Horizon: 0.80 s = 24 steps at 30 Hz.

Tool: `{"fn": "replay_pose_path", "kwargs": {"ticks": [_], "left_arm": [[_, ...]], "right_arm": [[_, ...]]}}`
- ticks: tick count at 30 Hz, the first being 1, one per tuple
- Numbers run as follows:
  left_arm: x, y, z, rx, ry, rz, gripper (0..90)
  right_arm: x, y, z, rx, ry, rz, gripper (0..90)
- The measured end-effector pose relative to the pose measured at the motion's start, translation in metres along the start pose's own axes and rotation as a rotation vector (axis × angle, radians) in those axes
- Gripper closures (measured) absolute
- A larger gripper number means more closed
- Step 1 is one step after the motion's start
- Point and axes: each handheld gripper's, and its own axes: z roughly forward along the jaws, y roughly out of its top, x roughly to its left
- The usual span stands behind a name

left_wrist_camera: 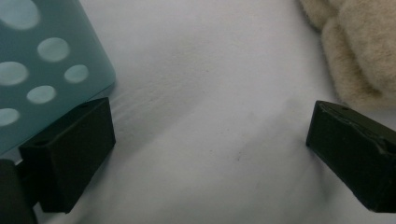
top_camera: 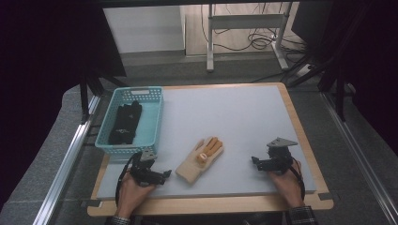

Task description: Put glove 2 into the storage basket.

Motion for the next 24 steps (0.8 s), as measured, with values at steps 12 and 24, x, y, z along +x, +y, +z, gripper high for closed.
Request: {"fn": "replay_pose_path", "kwargs": {"ticks": [12, 24], "left_arm": [[-0.011, 0.016, -0.015, 0.005, -0.113, -0.002, 1.6], [-0.035, 0.055, -0.007, 0.021, -0.194, 0.028, 0.0]], "right_arm": [[0.000, 0.000, 0.000, -0.001, -0.007, 0.000, 11.9], [0.001, 0.000, 0.000, -0.001, -0.009, -0.002, 11.8]]}}
